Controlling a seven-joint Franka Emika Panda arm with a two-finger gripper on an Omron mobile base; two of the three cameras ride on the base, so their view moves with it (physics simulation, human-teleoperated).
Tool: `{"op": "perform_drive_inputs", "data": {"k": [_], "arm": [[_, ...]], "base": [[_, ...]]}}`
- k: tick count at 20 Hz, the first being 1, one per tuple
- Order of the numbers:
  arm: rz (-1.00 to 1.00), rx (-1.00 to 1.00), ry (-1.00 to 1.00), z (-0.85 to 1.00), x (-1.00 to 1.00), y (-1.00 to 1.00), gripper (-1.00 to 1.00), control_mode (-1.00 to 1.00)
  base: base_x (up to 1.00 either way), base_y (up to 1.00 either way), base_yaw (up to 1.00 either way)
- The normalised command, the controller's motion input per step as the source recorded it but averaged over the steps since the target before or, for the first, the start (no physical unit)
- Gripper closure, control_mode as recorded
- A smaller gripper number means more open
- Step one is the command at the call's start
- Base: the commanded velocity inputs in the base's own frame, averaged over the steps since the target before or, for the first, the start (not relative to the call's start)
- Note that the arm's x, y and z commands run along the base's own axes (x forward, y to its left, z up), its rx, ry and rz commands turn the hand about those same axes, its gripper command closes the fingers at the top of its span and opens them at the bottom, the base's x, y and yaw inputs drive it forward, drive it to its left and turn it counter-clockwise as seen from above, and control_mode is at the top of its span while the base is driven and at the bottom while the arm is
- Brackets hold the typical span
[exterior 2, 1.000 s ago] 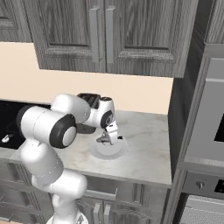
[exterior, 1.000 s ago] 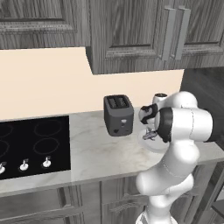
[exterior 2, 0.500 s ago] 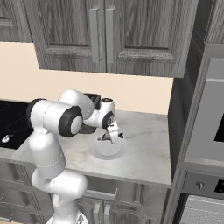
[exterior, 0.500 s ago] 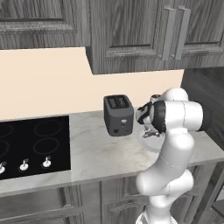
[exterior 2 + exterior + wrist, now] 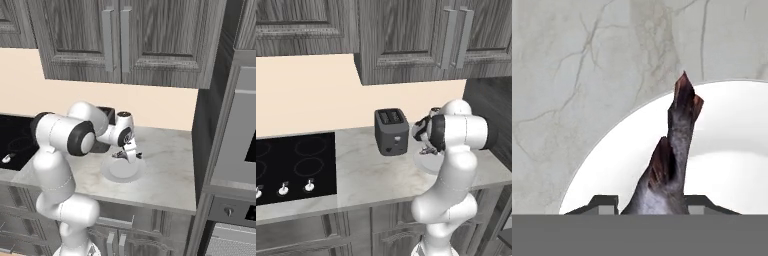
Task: Place the fish on the bottom rack of the oven, and slide the tray back inside. Close the oven door.
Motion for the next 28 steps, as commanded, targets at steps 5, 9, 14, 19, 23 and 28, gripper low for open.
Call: {"op": "perform_drive_inputs", "data": {"k": [5,9,14,19,23,28], "arm": [[-0.11,0.01,-0.17,0.52,-0.92,-0.21,1.0,-1.0],[-0.1,0.01,-0.22,0.71,-1.0,-0.31,1.0,-1.0],[-0.06,0.0,-0.27,0.67,-1.0,-0.16,1.0,-1.0],[-0.02,0.0,-0.17,0.54,-0.77,0.0,1.0,-1.0],[0.0,0.0,0.02,0.17,-0.17,-0.01,1.0,-1.0],[-0.06,0.0,0.15,0.02,-0.14,-0.05,1.0,-1.0]], "base": [[0.0,0.0,0.0],[0.0,0.0,0.0],[0.0,0.0,0.0],[0.0,0.0,0.0],[0.0,0.0,0.0],[0.0,0.0,0.0]]}}
